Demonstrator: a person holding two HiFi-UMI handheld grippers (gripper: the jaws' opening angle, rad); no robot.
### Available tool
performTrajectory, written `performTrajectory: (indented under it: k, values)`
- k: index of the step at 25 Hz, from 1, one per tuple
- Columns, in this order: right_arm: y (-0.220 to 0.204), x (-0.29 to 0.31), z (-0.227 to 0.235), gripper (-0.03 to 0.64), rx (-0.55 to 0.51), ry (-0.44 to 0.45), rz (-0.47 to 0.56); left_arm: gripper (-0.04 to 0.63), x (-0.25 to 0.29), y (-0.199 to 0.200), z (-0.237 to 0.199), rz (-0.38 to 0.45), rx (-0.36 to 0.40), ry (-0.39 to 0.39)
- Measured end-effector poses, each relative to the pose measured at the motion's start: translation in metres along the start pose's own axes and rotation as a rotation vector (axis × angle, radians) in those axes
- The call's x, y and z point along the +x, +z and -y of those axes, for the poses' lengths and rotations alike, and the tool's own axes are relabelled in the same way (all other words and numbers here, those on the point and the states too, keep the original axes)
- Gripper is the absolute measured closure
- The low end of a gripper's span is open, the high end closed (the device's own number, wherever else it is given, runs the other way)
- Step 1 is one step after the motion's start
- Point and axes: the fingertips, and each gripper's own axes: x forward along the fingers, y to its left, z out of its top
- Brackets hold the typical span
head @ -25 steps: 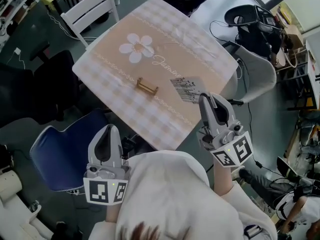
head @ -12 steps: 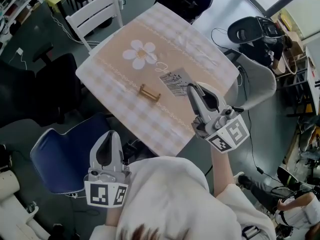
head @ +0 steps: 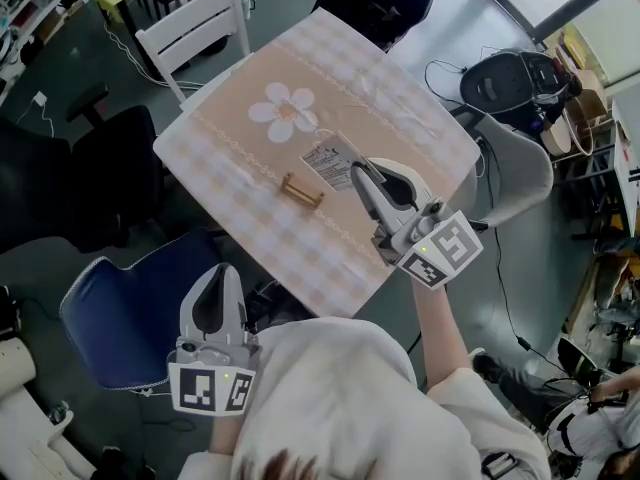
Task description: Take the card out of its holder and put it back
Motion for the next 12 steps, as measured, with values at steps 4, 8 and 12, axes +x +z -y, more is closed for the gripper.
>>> performTrajectory:
  k: [4,8,12]
  values:
    - [-0.016,0.015,0.001,0.598,0.023,0.036,-0.039,0.595,0.001,0.0,-0.003,-0.002,-0.005,0.01]
    - [-0.03,0.026,0.003,0.598,0.027,0.064,-0.075,0.595,0.003,-0.003,-0.007,-0.007,-0.017,0.021]
    - [-0.046,0.032,0.008,0.598,0.032,0.082,-0.11,0.595,0.005,-0.001,-0.009,-0.006,-0.017,0.03]
